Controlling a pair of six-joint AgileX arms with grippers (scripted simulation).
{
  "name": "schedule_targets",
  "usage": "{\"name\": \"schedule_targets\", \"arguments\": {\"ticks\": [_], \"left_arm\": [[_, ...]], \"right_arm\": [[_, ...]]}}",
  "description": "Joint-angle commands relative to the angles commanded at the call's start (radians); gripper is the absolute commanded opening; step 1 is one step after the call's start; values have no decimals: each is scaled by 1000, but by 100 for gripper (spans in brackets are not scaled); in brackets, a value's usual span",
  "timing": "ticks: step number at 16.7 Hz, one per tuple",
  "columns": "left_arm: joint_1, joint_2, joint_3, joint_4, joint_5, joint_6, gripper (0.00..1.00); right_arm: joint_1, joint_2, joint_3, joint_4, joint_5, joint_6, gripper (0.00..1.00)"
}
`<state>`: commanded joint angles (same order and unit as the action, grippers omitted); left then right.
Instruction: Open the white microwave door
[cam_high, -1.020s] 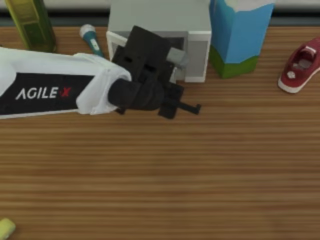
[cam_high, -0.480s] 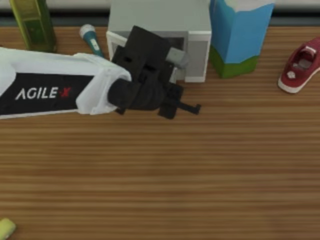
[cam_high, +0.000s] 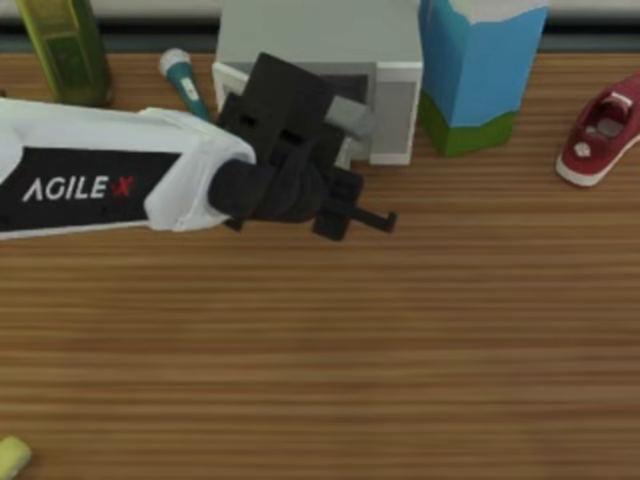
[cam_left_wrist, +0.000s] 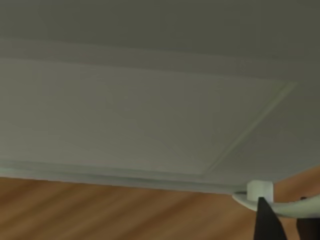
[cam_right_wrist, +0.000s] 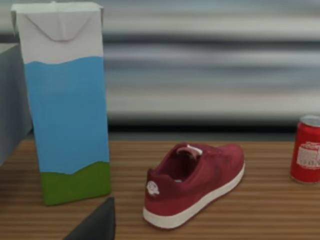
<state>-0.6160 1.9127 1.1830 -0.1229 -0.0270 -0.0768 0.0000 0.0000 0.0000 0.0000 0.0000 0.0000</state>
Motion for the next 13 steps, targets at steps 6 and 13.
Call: {"name": "schedule_targets", "arguments": {"ticks": [6,13], "left_arm": [[7,-5,-11,2,8,15,0],[7,-5,-11,2,8,15,0]], "right_arm": [[0,0,0,0,0,0,100],[0,0,0,0,0,0,100]]}}
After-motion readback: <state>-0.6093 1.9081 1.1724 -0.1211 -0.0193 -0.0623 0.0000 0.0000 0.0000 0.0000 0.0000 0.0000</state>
